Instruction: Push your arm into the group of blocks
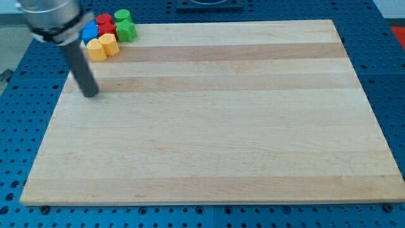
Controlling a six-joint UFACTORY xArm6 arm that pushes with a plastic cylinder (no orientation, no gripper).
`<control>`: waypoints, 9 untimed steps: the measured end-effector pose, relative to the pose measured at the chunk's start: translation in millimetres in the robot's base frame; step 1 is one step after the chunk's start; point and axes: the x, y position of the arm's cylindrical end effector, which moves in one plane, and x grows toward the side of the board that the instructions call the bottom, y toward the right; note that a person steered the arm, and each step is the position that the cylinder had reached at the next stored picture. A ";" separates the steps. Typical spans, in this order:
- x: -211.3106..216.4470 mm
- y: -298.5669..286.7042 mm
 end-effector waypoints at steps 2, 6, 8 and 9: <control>-17.6 -45.2; -214.7 -44.6; -215.1 1.9; -215.2 23.5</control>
